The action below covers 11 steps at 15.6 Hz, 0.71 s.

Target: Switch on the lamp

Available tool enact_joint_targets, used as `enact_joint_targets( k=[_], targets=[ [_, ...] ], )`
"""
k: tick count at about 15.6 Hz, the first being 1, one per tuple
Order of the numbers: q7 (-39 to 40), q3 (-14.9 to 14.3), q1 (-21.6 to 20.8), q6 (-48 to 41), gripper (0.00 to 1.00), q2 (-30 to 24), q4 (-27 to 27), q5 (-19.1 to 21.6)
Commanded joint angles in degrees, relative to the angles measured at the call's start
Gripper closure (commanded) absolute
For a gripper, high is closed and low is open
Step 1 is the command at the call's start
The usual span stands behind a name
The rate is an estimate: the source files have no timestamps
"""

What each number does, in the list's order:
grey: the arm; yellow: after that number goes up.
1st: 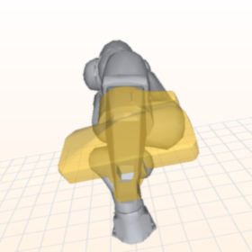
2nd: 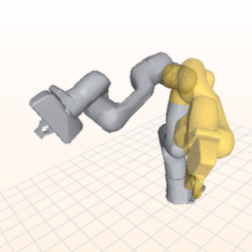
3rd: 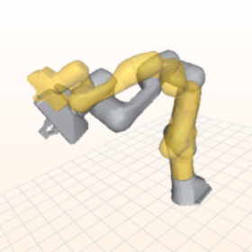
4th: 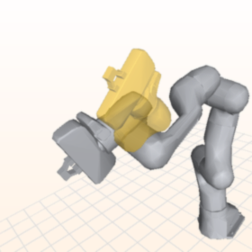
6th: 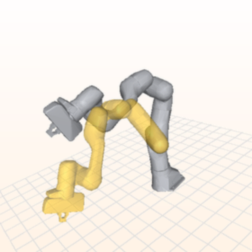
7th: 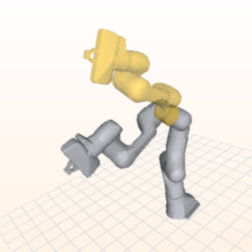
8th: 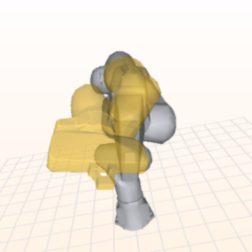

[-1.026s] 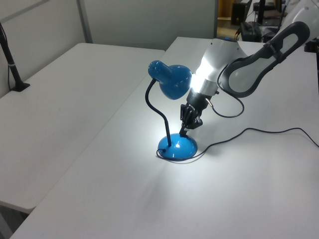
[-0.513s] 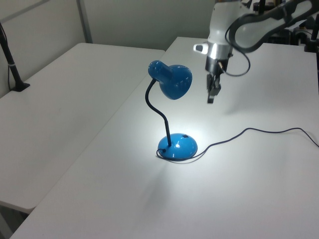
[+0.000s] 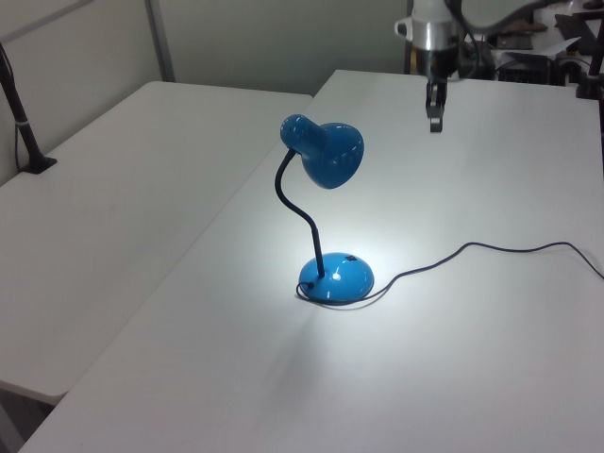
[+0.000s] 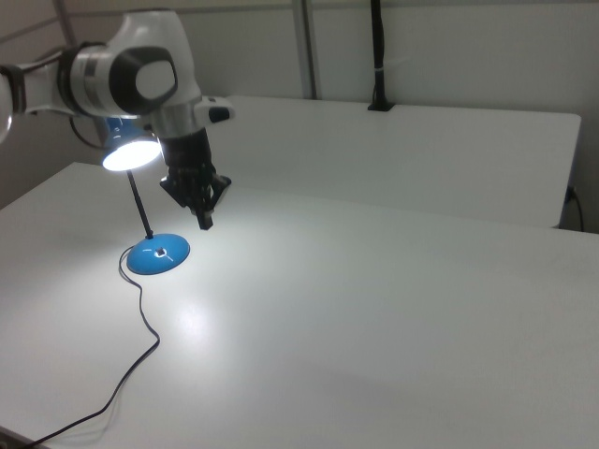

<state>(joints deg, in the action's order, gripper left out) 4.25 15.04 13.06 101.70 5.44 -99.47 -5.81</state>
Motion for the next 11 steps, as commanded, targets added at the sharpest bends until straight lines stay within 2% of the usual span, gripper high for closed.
enact_joint_targets(
  k=[1, 3, 4, 6, 8, 9, 10, 11],
  targets=[
    [-2.23, -0.18, 0.21, -7.12, 0.88, -1.39, 6.03, -0.17],
    [-3.02, -1.32, -0.31, -7.21, 0.77, -3.32, 6.04, -0.08],
    [-4.42, -3.85, -1.97, -7.21, 0.73, -3.94, 6.04, 0.01],
    [-6.97, -9.73, -9.07, -7.04, 0.58, -4.73, 6.04, 0.01],
    [-8.2, -14.14, -13.83, -7.04, 0.19, -5.35, 5.78, 0.01],
    [-8.73, -15.29, -15.51, -7.12, 0.16, -5.61, 5.69, 0.01],
    [-9.26, -16.34, -17.0, -7.21, 0.05, -5.79, 5.69, 0.01],
    [-10.13, -16.88, -17.89, -7.21, 0.0, -5.79, 5.69, 0.01]
  ],
)
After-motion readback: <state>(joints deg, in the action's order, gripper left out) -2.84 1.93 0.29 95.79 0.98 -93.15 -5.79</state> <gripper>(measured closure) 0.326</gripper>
